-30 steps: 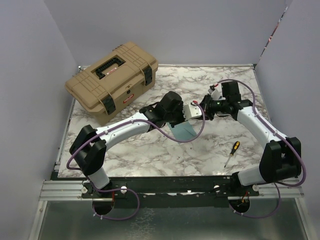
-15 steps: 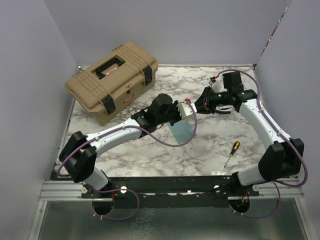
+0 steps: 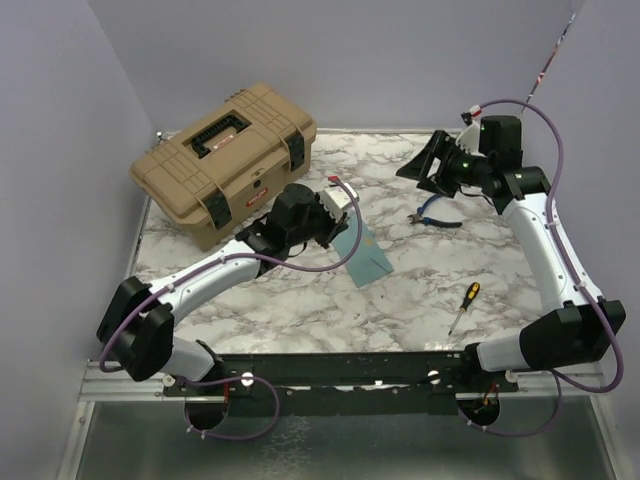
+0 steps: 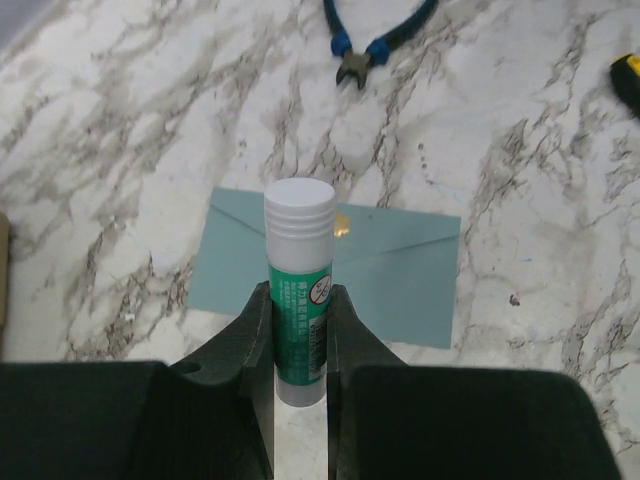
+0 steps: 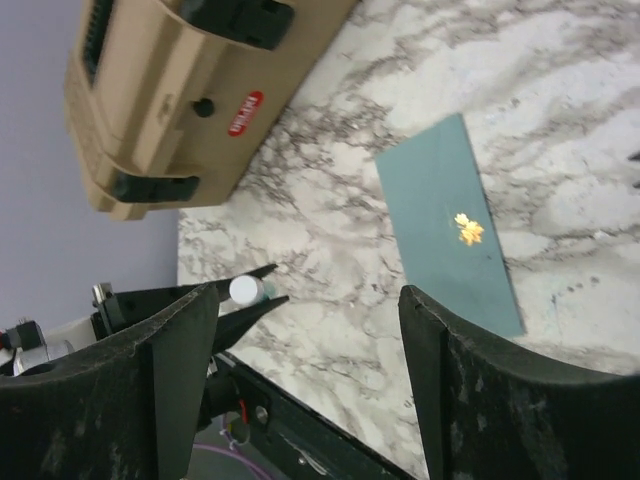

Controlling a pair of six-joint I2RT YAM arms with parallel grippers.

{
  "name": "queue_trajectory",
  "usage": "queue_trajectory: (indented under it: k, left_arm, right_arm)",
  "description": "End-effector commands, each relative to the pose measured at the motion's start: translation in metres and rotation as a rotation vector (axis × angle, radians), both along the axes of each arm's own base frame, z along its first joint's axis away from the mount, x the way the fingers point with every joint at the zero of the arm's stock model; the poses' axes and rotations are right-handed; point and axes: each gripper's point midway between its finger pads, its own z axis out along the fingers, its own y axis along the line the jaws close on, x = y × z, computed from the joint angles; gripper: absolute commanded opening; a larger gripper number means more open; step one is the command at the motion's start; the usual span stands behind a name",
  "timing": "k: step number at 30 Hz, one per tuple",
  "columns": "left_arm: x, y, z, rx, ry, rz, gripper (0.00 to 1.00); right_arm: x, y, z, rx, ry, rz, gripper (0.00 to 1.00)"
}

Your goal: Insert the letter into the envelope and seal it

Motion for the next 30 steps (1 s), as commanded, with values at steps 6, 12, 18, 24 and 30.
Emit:
queue_trajectory:
  k: [6,12,18,24,30]
  left_arm:
    - [0.046,0.036,-0.083,0.299,0.255,0.344,0.06]
    - [0.073,0.061,-0.132,0.486,0.35,0.471,0.17]
    - [0.09,0.088,-0.153,0.555,0.399,0.559,0.29]
    - [0.092,0.095,-0.17,0.594,0.42,0.566,0.4]
    - [0.099,0.093,-0.156,0.566,0.395,0.582,0.49]
  right_arm:
    - [-0.001,-0.027,-0.074,-0.18,0.099,-0.087,0.76]
    - [-0.004,-0.032,-0.105,-0.227,0.154,-0.08,0.78]
    - [-0.005,-0.034,-0.119,-0.24,0.179,-0.081,0.79]
    - [-0.002,-0.033,-0.124,-0.235,0.193,-0.088,0.79]
    - [0.001,-0.031,-0.122,-0.228,0.2,-0.089,0.79]
